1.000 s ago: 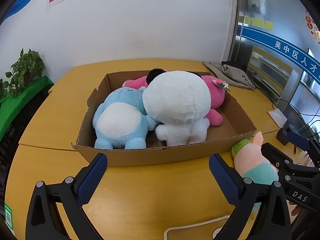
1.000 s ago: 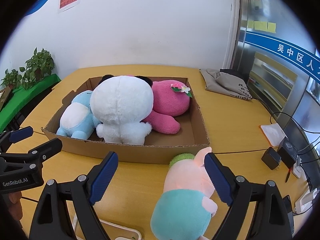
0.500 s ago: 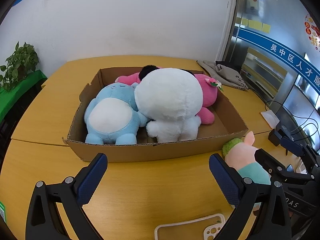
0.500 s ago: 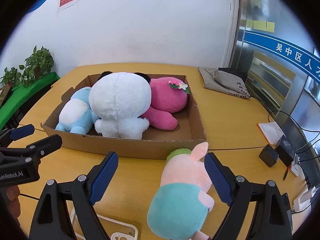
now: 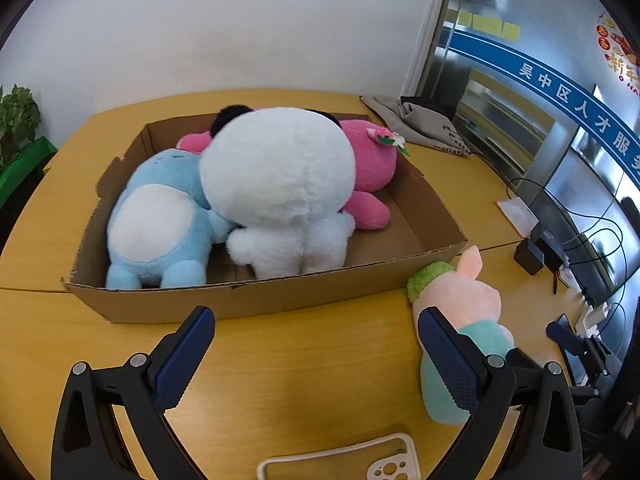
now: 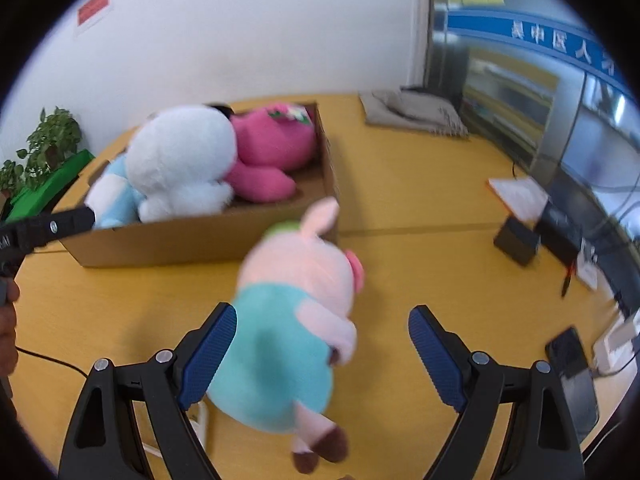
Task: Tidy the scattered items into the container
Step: 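Close the left gripper on the pig's head while the right gripper grips its body, then lift the pig plush with both grippers and lower it into the box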
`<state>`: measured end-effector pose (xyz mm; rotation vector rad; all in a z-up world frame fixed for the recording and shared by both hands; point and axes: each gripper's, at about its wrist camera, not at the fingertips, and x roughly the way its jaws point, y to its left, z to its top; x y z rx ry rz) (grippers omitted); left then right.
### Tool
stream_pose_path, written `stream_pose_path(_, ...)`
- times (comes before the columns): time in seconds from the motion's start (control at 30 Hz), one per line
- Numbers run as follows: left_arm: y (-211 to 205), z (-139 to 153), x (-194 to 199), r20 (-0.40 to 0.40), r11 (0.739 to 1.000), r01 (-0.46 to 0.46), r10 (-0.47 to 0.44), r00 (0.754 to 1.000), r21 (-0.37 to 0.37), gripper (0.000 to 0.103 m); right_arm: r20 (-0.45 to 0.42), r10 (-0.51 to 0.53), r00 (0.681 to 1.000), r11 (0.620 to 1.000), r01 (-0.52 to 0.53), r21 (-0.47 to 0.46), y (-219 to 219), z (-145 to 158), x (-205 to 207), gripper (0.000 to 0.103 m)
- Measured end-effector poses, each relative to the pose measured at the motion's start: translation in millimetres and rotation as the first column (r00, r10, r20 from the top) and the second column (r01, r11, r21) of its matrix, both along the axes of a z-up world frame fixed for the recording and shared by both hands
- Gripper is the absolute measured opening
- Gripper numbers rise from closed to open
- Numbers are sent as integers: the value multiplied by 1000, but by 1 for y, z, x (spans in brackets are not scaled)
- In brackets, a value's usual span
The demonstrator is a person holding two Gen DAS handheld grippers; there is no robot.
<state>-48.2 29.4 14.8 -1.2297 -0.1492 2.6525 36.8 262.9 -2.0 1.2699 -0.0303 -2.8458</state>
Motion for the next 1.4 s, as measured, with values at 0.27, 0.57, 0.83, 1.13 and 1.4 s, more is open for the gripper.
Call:
stream_pose_path(0.27, 51, -36, -37, 134, 991, 96, -108, 985, 90, 103, 89, 134, 987, 983, -121, -137, -10, -29, -9, 85)
stream_pose_path(0.57, 84, -47, -40, 164, 947, 258, -290, 943, 190, 103, 121, 277, 953, 946, -248, -210, -28, -54, -3, 83)
stream_pose_path(0.83, 89, -43, -43, 176, 940, 285, -318, 932, 189, 50, 88, 291, 953, 942, -269, -199, -30, -49, 0, 69)
stream_pose_path(1.13, 85, -31, -41, 160, 933, 306, -337, 928, 190, 26, 62, 307, 950, 931, -286, -228, -30, -42, -1, 62)
stream_pose_path(1.4, 60, -54, -61, 266, 943, 167, -246, 932, 288, 103, 89, 329, 940, 918, -297, -263, -21, -49, -9, 76)
